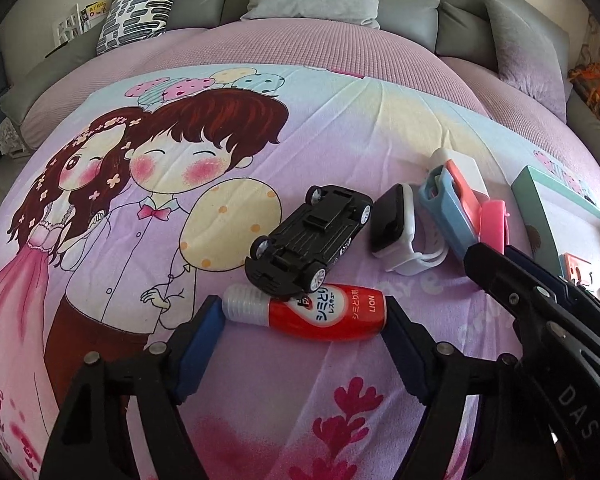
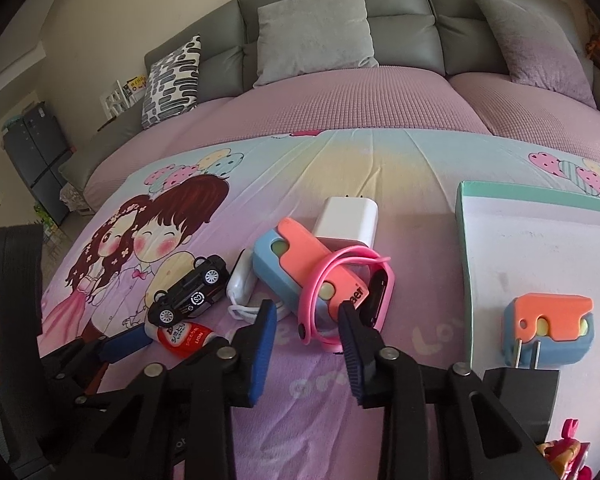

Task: Organize rigid objects
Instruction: 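Grasp the red-white LION bottle with the left tool while the right tool grasps the pink watch band, then carry the LION bottle and pink watch band toward the tray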

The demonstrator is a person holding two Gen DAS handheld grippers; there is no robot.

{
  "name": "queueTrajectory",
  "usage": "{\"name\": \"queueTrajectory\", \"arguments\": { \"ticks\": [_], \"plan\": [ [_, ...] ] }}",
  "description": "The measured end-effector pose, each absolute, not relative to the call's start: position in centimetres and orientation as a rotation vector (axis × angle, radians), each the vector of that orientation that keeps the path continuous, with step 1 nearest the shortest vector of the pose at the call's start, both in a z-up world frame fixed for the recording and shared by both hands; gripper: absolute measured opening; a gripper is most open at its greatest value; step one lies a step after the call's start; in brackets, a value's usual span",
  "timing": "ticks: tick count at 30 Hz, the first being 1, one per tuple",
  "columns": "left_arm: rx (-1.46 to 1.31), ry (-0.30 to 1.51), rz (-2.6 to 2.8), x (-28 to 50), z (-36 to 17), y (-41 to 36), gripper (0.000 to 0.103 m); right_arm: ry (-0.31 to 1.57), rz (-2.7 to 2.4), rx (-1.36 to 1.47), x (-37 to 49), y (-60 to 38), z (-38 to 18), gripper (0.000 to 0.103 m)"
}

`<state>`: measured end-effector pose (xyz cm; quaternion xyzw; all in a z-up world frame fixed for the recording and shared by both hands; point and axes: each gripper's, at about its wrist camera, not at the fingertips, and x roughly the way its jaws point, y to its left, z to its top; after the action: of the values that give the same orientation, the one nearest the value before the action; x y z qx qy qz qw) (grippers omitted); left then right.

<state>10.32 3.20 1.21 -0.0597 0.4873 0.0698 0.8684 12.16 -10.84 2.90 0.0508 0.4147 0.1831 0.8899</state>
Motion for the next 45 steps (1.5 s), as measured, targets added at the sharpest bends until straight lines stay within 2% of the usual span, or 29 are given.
{"name": "queueTrajectory", "arguments": {
  "ticks": [2, 5, 7, 8, 24, 45],
  "plan": [
    [-0.124, 1.021, 0.148, 10.3, 1.2, 3.2, 0.079, 0.857, 0.380, 0.098, 12.1, -10.7, 2.9, 0.029],
    [-0.128, 1.022, 0.150, 10.3, 1.2, 3.3, 0.078, 0.848, 0.389, 0.092, 12.1, -10.7, 3.0, 0.018],
    [-0.127, 1.022, 0.150, 10.3, 1.2, 3.2, 0.078, 0.849, 0.388, 0.087, 12.1, -10.6, 2.9, 0.017],
    [-0.126, 1.023, 0.151, 10.3, 1.2, 3.2, 0.078, 0.846, 0.382, 0.081, 12.1, -10.6, 3.0, 0.012],
    [-0.145, 0.996, 0.134, 9.7, 2.2, 3.4, 0.078, 0.804, 0.396, 0.122, 11.2, -11.5, 4.7, 0.011],
    [-0.120, 0.870, 0.105, 8.5, 7.4, 0.0, 0.078, 0.701, 0.362, 0.187, 9.1, -16.0, 9.4, 0.011]
  ]
}}
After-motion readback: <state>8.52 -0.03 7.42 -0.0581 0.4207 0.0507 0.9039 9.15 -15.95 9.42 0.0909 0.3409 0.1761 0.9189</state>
